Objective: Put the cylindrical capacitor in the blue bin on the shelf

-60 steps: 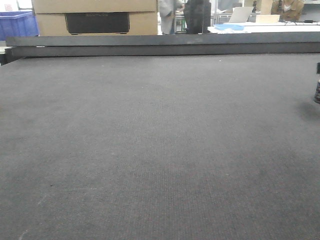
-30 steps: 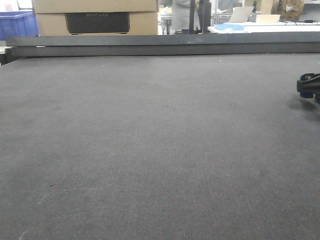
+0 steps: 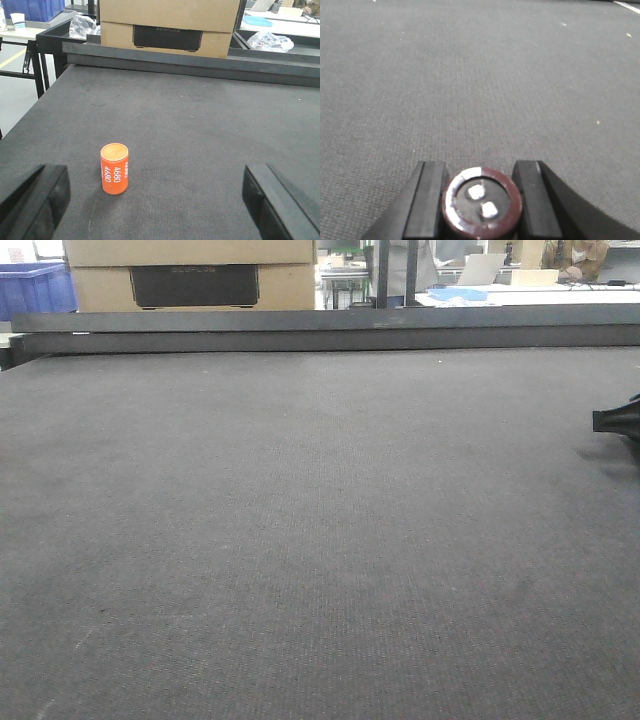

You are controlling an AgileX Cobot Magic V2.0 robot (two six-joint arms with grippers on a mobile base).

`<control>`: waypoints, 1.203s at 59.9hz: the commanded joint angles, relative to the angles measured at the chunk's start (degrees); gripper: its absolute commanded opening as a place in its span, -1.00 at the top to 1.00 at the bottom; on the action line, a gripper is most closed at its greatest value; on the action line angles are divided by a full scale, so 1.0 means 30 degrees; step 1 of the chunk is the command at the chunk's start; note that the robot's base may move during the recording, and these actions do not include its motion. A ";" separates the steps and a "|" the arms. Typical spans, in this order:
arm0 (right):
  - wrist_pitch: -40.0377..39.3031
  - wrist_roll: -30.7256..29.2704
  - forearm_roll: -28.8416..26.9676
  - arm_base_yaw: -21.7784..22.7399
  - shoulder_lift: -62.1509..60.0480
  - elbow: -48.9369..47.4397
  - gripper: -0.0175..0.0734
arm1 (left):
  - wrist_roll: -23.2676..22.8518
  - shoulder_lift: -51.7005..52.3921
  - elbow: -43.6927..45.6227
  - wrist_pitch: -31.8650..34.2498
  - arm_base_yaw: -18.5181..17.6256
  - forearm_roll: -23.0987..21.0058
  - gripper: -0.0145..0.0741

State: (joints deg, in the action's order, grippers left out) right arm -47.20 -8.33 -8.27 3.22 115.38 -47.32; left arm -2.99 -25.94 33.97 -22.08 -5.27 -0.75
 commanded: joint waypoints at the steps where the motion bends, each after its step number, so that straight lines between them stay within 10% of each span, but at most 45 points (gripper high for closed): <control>1: -0.0080 -0.0045 -0.0033 0.0126 -0.1252 -0.0012 0.80 | 0.0076 -0.0023 0.0118 -0.0030 -0.0131 -0.0009 -0.68; 15: 0.1432 -0.0045 -0.0033 0.0092 -0.5731 0.0023 0.90 | 0.0076 -0.1059 -0.1912 0.1791 -0.0131 0.0894 -0.68; 45: 0.7133 -0.0045 -0.0033 0.0026 -1.3240 0.0023 0.90 | 0.0076 -1.6430 -0.3511 1.8174 0.0357 -0.0357 -0.68; 72: 0.7217 -0.0045 -0.0033 0.0026 -1.3390 0.0023 0.90 | 0.0076 -2.5306 0.2904 1.9569 0.1122 -0.1762 -0.68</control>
State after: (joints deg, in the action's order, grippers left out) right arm -24.66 -8.33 -8.49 3.22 75.94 -47.32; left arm -2.99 -99.90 40.77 35.27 -2.98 -4.62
